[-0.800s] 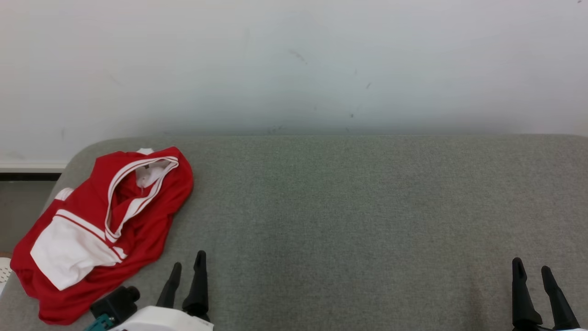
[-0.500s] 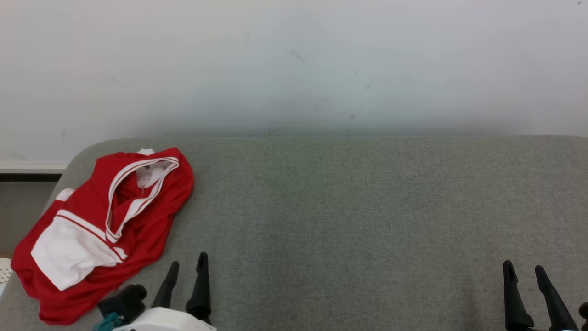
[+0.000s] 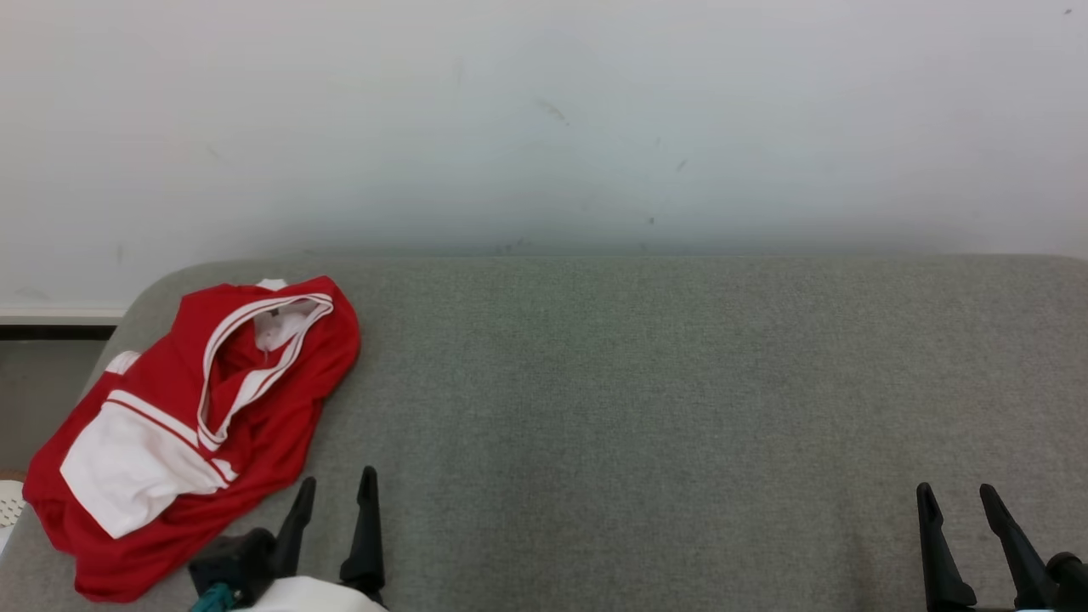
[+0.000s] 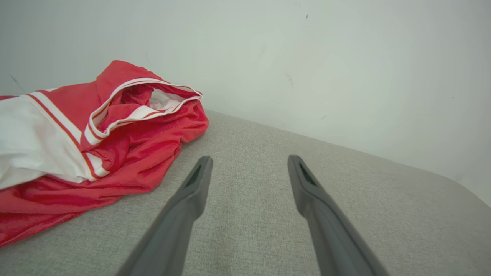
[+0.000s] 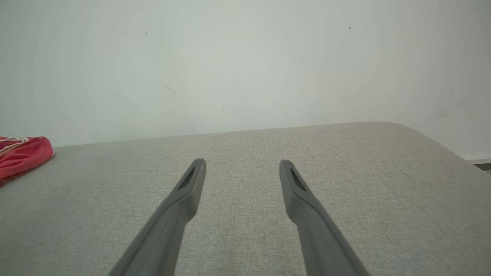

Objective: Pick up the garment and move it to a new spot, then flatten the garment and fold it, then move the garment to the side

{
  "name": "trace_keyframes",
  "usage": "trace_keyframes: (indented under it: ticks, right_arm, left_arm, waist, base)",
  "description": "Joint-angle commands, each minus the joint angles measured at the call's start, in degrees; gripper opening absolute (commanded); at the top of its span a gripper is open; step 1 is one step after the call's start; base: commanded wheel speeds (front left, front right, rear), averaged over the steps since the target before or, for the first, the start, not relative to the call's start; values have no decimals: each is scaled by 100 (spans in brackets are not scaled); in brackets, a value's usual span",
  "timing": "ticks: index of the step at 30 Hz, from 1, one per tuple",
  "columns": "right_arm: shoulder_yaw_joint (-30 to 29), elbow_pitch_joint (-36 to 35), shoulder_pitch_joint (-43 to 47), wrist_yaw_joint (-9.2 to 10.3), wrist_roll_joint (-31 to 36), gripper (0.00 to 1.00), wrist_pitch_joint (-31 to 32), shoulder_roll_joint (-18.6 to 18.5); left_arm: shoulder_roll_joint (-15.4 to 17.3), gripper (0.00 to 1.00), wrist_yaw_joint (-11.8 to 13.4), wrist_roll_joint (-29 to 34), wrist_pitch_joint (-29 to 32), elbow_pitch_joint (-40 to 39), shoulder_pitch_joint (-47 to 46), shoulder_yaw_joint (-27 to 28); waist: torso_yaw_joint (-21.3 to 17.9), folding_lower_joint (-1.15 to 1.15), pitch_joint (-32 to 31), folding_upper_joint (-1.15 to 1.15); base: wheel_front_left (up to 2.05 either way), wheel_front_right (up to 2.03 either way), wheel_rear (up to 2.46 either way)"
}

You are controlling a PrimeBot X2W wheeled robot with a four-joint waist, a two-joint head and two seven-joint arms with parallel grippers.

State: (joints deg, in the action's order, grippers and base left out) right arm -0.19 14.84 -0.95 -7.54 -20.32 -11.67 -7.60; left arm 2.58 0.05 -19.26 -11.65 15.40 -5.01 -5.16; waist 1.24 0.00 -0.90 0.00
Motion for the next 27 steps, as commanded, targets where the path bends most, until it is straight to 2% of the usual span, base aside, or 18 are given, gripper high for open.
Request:
trace_keyframes:
  ticks: [1,18,27]
  right_arm:
    - [12,9,-54,7,132,100,-45,-53]
    - [-100,182,-67,9,349,100,-237,57]
    - [-56,302,-25,10,425,100,-322,50]
  left_arm:
    - [43,100,19,182,-46,-44,50,5]
    - [45,100,-39,1019,-241,-4,231,-87]
    - [47,100,-19,1033,-325,81,266,-58]
  waist:
    - [5,0,-7,0]
    - [16,0,-37,0]
    - [17,0,-68,0]
  base:
    - [0,0,0]
    - [0,0,0]
    - [0,0,0]
